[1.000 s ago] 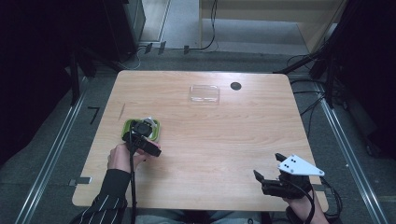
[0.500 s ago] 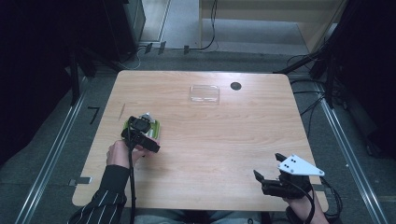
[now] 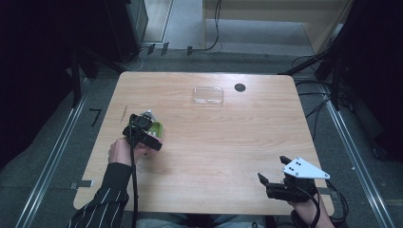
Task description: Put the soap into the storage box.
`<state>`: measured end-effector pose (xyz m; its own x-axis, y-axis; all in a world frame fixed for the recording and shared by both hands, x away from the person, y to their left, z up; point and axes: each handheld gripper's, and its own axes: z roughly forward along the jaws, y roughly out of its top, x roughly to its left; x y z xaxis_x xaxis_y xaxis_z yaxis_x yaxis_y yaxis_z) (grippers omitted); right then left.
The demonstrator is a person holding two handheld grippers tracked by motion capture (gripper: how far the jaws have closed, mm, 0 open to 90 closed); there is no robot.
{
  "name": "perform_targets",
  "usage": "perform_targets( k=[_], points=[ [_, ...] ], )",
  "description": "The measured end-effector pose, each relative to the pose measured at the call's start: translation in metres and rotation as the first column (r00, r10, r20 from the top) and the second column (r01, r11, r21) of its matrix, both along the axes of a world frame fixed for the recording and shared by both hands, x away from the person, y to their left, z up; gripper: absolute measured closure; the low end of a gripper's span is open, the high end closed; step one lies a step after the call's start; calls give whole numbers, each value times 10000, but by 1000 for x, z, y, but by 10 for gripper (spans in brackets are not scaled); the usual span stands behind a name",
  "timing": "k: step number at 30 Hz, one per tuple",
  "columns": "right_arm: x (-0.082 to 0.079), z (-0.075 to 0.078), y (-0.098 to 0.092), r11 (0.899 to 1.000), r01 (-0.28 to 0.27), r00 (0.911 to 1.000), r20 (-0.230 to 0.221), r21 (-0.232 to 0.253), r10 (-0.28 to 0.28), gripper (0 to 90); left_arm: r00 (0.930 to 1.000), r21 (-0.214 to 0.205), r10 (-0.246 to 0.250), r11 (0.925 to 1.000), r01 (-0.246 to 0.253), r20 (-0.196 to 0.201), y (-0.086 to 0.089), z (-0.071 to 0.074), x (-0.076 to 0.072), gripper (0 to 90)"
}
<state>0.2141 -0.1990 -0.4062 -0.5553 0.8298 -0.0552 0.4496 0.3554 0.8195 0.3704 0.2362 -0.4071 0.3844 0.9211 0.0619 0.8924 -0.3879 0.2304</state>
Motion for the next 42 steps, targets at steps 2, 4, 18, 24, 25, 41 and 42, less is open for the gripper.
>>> perform_targets(
  k=[2, 4, 18, 24, 25, 41, 42],
  points=[
    [0, 0, 0, 10000, -5, 10000, -11, 17, 5, 138, 10000, -7, 7, 10000, -7, -31, 0, 1, 1, 139],
    [0, 0, 0, 10000, 3, 10000, -1, 21, -3, 138, 10000, -11, 30, 10000, -30, -5, 1, 2, 3, 139],
    [0, 0, 0, 10000, -5, 10000, -3, -3, 5, 138, 9998, -140, 205, 9997, -204, 87, 6, 5, 16, 139],
    [0, 0, 0, 10000, -20, 10000, 5, -11, 20, 138, 9995, -159, 302, 9994, -301, 95, 8, 6, 20, 139],
    [0, 0, 0, 10000, -17, 10000, 2, -11, 17, 138, 9994, -205, 313, 9993, -310, 131, 8, 7, 21, 139],
    [0, 0, 0, 10000, -18, 10000, 6, -12, 18, 138, 9971, -273, 758, 9968, -756, 71, 12, 5, 35, 139],
    [0, 0, 0, 10000, -24, 10000, 8, -24, 24, 138, 9966, -261, 816, 9963, -813, 107, 12, 5, 36, 139]
  ],
)
